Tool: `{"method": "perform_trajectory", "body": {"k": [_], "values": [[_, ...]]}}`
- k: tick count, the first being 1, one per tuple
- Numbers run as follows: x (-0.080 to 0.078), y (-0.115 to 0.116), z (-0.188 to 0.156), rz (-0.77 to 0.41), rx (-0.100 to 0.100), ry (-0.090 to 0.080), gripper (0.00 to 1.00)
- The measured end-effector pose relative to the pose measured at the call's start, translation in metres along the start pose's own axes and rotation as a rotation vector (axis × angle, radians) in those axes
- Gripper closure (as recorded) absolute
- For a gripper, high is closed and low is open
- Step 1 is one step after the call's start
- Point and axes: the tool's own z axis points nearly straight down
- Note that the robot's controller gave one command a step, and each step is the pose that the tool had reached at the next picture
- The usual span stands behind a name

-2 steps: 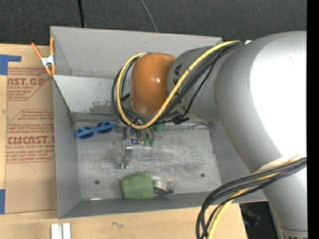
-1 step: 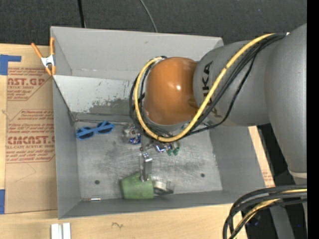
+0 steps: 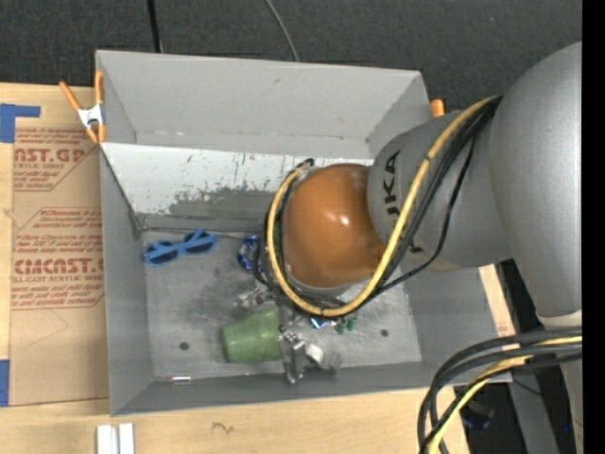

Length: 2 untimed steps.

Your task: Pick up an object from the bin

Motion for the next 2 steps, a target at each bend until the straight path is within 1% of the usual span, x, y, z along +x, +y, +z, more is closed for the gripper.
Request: {"method": "perform_trajectory", "body": {"k": [1, 2], "values": [[-0.004, -0.002, -0.003, 0.002, 0.004, -0.016, 1.0], [-0.026, 0.032, 0.007, -0.052, 0.009, -0.022, 1.0]]}}
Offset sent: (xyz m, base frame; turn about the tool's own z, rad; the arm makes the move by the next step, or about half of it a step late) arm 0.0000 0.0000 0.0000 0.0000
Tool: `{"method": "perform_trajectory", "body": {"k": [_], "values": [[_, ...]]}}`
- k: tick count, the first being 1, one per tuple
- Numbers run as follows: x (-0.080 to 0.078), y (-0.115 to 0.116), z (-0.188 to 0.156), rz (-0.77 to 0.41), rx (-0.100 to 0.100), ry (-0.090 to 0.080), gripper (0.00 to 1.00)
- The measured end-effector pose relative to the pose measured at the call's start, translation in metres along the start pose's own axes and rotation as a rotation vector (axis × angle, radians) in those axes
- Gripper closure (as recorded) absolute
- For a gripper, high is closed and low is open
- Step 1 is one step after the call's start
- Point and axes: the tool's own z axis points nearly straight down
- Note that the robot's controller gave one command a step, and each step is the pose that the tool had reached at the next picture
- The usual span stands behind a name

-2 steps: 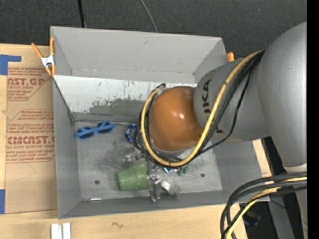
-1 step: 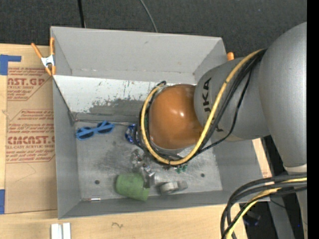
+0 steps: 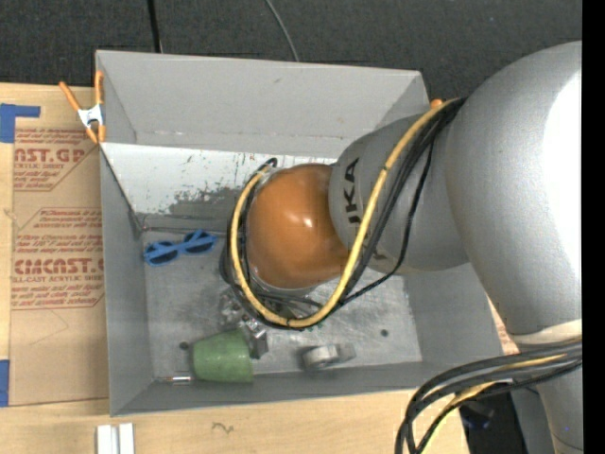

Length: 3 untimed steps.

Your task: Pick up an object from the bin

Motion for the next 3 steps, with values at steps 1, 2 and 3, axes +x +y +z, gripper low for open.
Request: {"method": "perform_trajectory", "body": {"k": [1, 2, 3], "values": [[0.038, -0.075, -0.099, 0.029, 0.0, 0.01, 1.0], [0.043, -0.079, -0.01, 0.138, -0.009, 0.024, 1.0], [0.053, -0.089, -0.137, -0.092, -0.004, 0.009, 1.0]]}}
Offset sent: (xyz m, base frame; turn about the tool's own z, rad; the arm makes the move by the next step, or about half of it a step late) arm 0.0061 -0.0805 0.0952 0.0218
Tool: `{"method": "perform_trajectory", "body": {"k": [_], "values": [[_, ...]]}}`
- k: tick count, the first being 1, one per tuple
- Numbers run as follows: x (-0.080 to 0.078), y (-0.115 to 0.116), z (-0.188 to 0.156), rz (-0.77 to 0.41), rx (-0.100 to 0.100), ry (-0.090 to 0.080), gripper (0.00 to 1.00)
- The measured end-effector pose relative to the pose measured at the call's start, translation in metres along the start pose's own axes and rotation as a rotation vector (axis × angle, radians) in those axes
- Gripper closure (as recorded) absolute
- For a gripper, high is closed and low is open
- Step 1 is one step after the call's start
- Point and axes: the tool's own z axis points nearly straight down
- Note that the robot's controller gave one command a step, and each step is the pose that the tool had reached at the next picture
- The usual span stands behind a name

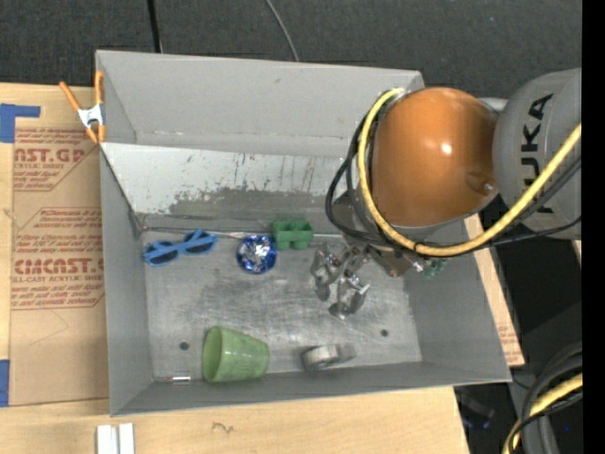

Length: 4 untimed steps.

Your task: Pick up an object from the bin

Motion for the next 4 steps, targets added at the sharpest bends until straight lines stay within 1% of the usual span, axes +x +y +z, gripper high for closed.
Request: {"method": "perform_trajectory", "body": {"k": [1, 2, 3, 4], "values": [[0.002, 0.023, 0.077, 0.136, -0.009, 0.012, 1.0], [0.015, -0.008, 0.02, 0.084, 0.0, 0.002, 1.0], [0.025, -0.03, 0.093, 0.276, -0.006, 0.011, 1.0], [0.024, -0.031, 0.091, 0.275, -0.004, 0.008, 0.0]]}}
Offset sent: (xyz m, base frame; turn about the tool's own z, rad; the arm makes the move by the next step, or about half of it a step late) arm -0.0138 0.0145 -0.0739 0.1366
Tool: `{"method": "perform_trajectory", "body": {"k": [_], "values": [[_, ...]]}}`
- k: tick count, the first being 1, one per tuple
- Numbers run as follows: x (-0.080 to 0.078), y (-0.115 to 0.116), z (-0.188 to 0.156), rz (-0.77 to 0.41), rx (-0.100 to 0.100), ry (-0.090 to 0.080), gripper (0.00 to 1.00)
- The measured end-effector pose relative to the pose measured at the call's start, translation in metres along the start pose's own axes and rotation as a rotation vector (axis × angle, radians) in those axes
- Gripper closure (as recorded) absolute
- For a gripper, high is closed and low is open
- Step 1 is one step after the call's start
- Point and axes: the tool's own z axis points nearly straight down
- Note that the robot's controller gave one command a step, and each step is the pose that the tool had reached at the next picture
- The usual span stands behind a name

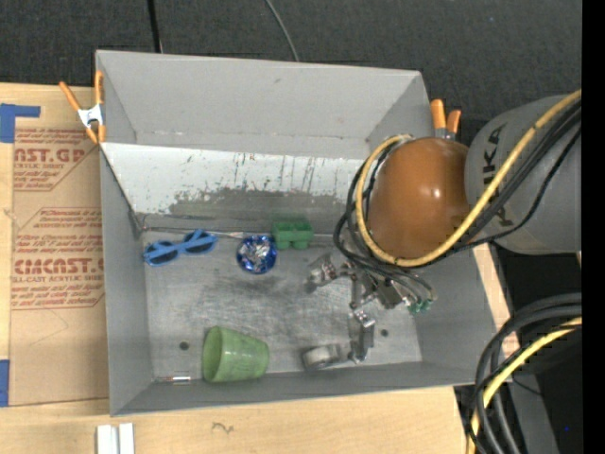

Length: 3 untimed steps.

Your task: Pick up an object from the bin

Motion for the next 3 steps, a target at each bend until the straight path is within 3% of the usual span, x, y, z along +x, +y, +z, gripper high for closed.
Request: {"method": "perform_trajectory", "body": {"k": [1, 2, 3], "values": [[0.017, -0.004, 0.067, -0.167, 0.008, -0.021, 0.0], [0.008, 0.015, 0.074, -0.539, 0.008, -0.015, 0.0], [0.009, 0.017, 0.074, -0.538, 0.003, -0.01, 1.0]]}}
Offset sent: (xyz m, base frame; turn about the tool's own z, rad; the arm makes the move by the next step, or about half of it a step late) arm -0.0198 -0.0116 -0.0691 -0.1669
